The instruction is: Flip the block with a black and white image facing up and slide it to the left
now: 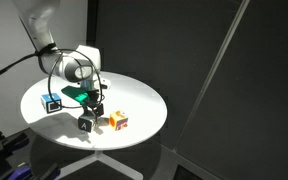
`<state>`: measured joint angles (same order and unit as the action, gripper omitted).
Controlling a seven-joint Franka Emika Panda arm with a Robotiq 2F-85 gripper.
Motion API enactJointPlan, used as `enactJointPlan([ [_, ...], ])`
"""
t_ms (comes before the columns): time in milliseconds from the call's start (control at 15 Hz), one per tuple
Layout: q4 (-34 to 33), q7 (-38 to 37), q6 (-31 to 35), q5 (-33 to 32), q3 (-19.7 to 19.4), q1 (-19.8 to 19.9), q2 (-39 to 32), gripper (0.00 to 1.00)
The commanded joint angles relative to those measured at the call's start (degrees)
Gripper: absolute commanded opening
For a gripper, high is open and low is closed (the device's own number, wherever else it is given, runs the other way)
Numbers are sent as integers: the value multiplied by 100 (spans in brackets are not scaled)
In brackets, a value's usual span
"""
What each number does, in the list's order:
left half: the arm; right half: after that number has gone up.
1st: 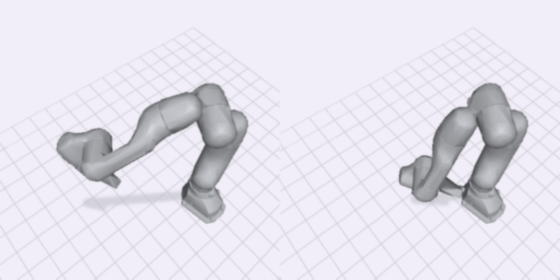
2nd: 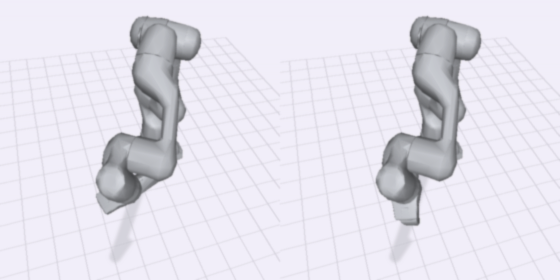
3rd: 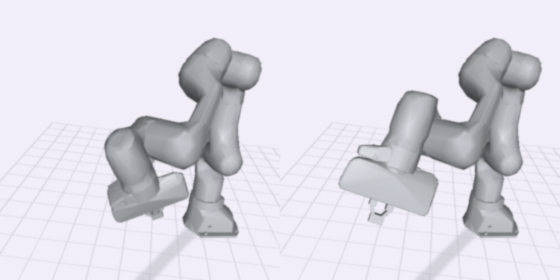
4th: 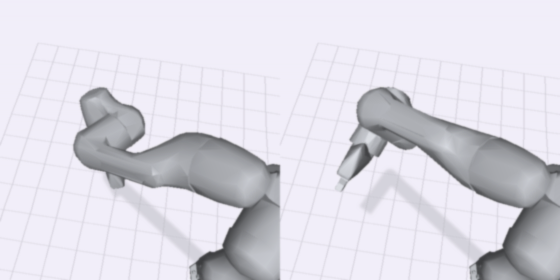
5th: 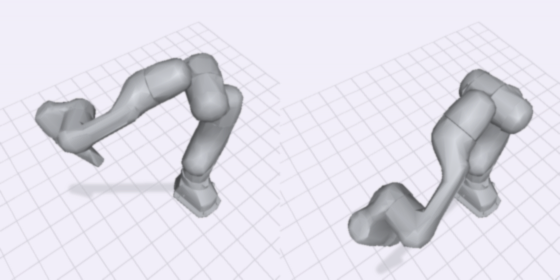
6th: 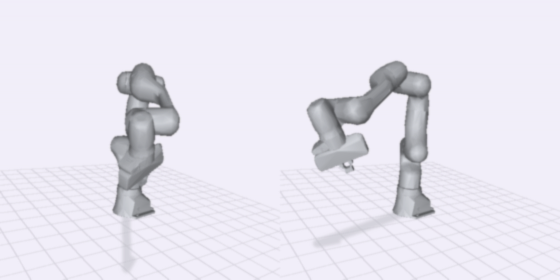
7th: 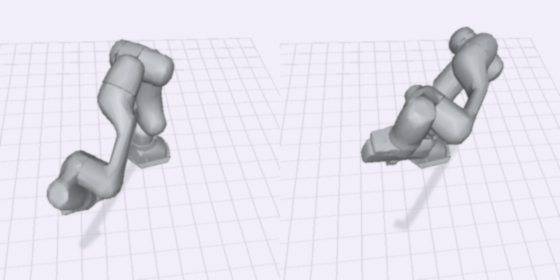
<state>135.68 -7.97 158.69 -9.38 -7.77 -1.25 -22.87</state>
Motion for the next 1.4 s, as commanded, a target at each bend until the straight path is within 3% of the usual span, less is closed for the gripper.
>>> enactJointPlan([
  [0,-126,186,38,-13,-34,55,-140,74],
  [600,-34,111,-52,-17,-44,-24,51,5],
  [800,8,3,-122,-83,-74,-147,170,0],
  [867,15,-18,-138,-95,-70,-192,193,4],
  [1333,26,-227,-242,-210,-39,-697,301,4],
])
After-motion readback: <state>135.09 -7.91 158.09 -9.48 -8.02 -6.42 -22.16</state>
